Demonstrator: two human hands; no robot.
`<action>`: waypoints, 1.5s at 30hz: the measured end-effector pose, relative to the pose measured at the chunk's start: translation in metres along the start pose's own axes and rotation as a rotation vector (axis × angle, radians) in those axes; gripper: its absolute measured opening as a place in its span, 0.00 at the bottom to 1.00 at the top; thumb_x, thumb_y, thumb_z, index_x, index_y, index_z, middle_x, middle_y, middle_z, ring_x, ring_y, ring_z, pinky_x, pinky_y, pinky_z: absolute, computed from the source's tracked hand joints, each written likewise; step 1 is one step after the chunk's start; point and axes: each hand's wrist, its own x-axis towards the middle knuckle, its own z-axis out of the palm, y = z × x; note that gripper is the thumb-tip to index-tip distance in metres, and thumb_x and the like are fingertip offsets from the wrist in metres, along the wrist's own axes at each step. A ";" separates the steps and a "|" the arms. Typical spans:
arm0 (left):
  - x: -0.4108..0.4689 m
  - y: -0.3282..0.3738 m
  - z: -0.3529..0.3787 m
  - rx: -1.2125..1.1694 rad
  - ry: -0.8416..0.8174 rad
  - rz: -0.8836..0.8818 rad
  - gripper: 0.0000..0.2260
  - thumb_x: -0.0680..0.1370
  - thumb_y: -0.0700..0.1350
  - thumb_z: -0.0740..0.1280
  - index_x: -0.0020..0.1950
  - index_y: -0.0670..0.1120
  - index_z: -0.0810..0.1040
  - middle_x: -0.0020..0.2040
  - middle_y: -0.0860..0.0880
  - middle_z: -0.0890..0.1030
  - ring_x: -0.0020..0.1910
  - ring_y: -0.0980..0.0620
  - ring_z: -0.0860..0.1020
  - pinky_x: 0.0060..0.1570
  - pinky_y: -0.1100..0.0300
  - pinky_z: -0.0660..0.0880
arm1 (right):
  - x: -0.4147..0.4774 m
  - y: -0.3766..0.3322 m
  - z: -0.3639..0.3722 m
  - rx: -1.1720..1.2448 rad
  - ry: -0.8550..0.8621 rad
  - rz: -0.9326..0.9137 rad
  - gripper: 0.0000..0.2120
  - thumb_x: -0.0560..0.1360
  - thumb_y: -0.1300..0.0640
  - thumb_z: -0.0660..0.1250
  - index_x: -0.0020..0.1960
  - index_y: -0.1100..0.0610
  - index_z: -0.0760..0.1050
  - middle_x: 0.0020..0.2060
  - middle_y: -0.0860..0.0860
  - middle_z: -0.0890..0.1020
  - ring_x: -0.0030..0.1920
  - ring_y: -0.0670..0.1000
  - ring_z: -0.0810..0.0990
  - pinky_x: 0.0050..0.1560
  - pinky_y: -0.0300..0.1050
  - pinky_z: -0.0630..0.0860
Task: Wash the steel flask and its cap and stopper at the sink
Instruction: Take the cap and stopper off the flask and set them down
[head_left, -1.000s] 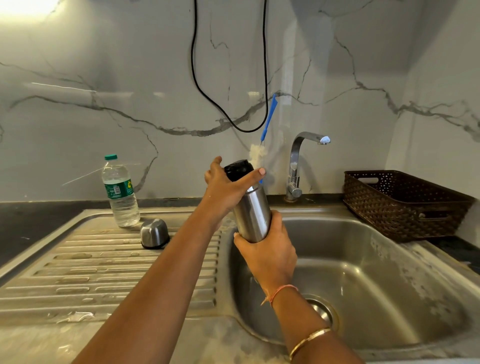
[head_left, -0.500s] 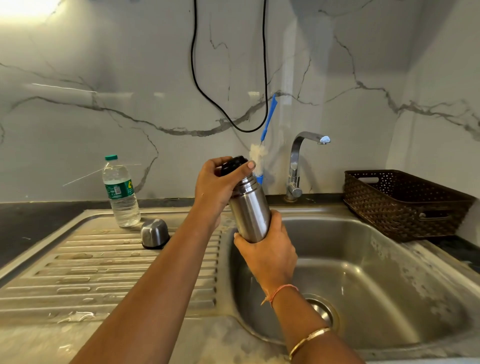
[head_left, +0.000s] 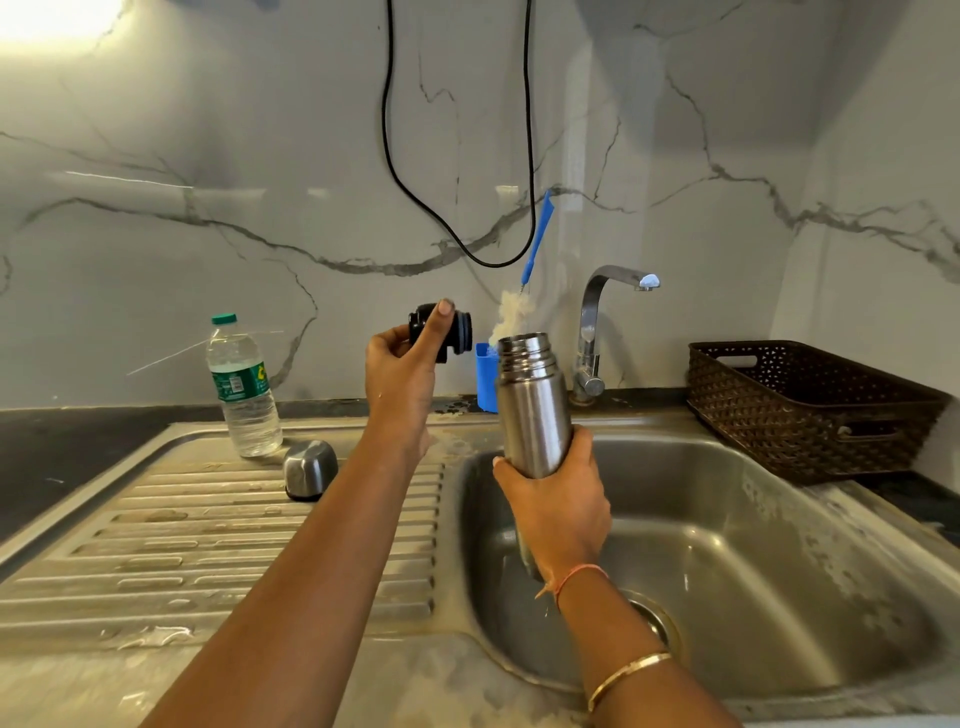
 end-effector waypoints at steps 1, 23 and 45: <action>0.002 -0.003 -0.002 -0.034 0.003 -0.019 0.26 0.70 0.59 0.71 0.60 0.47 0.69 0.55 0.50 0.76 0.55 0.55 0.74 0.58 0.56 0.70 | 0.002 0.001 -0.001 0.016 0.026 0.028 0.30 0.63 0.42 0.75 0.58 0.50 0.66 0.50 0.48 0.78 0.48 0.54 0.80 0.47 0.47 0.75; -0.002 -0.056 -0.078 0.824 -0.228 0.110 0.24 0.68 0.48 0.77 0.61 0.49 0.73 0.55 0.51 0.77 0.55 0.52 0.76 0.53 0.60 0.71 | 0.006 0.003 -0.004 0.078 0.046 0.076 0.31 0.63 0.45 0.76 0.60 0.53 0.67 0.54 0.52 0.79 0.52 0.58 0.79 0.49 0.49 0.74; 0.014 -0.047 -0.197 1.099 -0.249 -0.014 0.29 0.67 0.38 0.77 0.65 0.46 0.71 0.59 0.46 0.77 0.57 0.48 0.74 0.54 0.58 0.68 | 0.000 0.004 -0.003 0.070 0.025 0.062 0.32 0.63 0.45 0.76 0.60 0.53 0.67 0.54 0.53 0.79 0.51 0.58 0.80 0.50 0.50 0.74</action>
